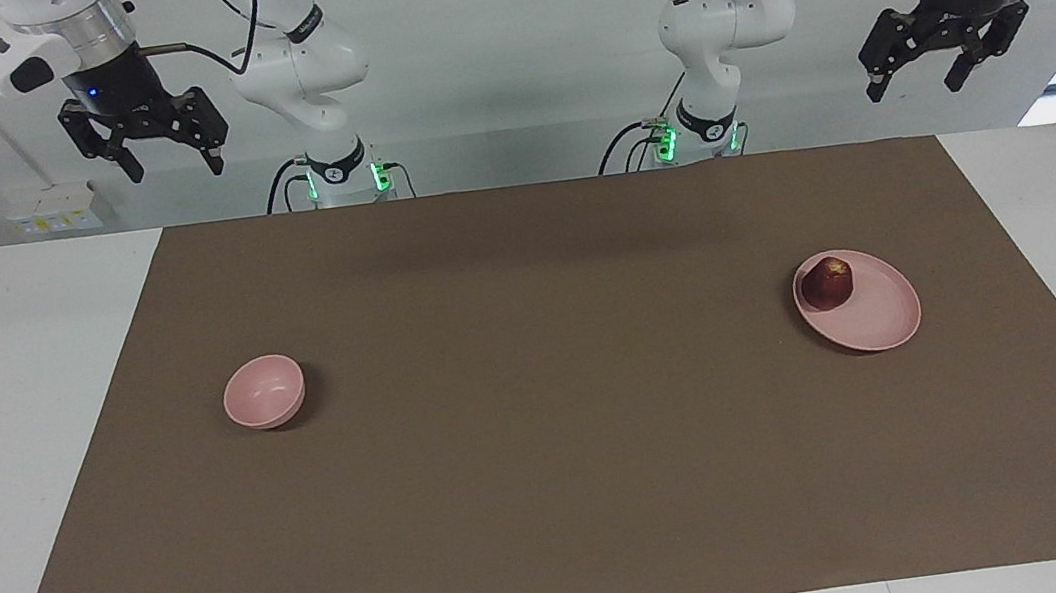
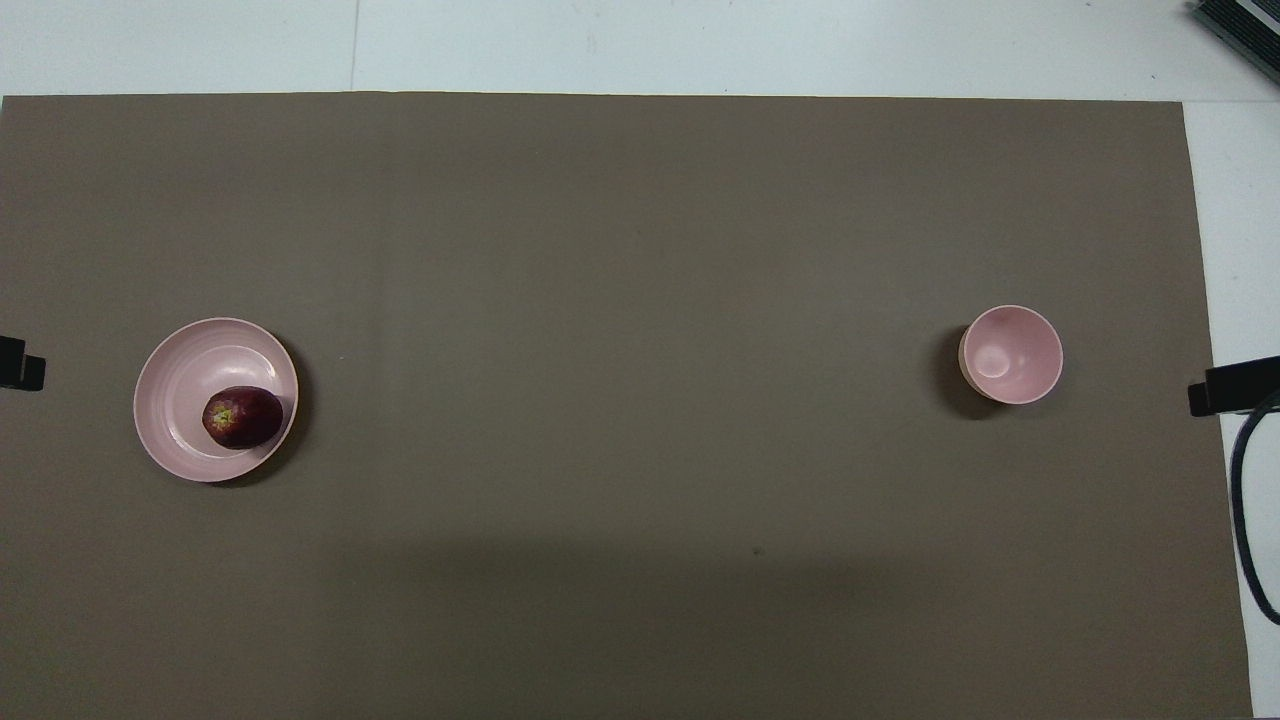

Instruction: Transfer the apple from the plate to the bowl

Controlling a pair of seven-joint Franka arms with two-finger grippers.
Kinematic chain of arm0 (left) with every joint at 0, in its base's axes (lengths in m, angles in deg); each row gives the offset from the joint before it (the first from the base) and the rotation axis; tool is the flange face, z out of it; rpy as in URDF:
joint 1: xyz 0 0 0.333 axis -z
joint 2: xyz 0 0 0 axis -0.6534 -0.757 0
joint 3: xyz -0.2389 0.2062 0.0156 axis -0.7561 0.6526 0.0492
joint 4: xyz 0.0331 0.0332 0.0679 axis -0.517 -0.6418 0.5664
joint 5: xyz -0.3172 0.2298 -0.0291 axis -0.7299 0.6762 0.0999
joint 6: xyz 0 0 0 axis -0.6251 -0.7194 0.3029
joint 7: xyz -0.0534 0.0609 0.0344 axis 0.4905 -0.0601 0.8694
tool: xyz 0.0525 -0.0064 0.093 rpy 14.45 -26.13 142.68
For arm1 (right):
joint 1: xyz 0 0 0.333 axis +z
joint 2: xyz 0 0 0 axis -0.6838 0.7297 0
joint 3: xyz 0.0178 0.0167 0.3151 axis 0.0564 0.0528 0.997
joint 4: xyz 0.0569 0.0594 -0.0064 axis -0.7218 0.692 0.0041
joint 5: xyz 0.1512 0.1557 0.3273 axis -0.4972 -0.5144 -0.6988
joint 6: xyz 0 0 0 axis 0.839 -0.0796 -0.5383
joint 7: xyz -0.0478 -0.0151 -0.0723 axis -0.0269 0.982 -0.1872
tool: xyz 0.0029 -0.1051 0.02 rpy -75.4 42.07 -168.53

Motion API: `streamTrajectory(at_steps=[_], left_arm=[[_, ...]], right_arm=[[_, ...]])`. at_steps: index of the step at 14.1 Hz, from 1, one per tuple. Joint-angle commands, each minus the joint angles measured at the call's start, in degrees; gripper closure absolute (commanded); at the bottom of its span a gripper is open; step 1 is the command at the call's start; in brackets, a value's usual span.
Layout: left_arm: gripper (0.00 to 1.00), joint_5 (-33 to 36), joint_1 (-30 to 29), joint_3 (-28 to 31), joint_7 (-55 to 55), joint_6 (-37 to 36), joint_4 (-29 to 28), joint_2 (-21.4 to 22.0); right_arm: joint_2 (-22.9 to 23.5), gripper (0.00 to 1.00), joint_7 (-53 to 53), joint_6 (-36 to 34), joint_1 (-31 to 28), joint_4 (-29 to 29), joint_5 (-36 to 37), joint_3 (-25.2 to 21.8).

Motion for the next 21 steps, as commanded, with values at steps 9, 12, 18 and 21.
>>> streamTrajectory(at_steps=[9,12,18,21], left_arm=[[0.0,0.3,-0.8,-0.8,-0.5,1.0,-2.0,1.8],[0.0,0.0,-0.8,-1.0,-0.6,-0.1,-3.4,2.6],[0.0,-2.3,-0.9,-0.7,0.1,-0.1,-3.5,2.7],[0.0,-2.1,-0.9,-0.3,0.3,-0.1,-3.5,2.7]], right_arm=[[-1.2,0.0,1.8,1.3,-0.6,1.5,0.3,0.2],[-1.2,0.0,1.7,1.3,-0.6,1.5,0.4,0.2],[-1.1,0.0,1.4,1.3,-0.6,1.6,0.7,0.2],[-1.1,0.0,1.4,1.3,-0.6,1.6,0.7,0.2]])
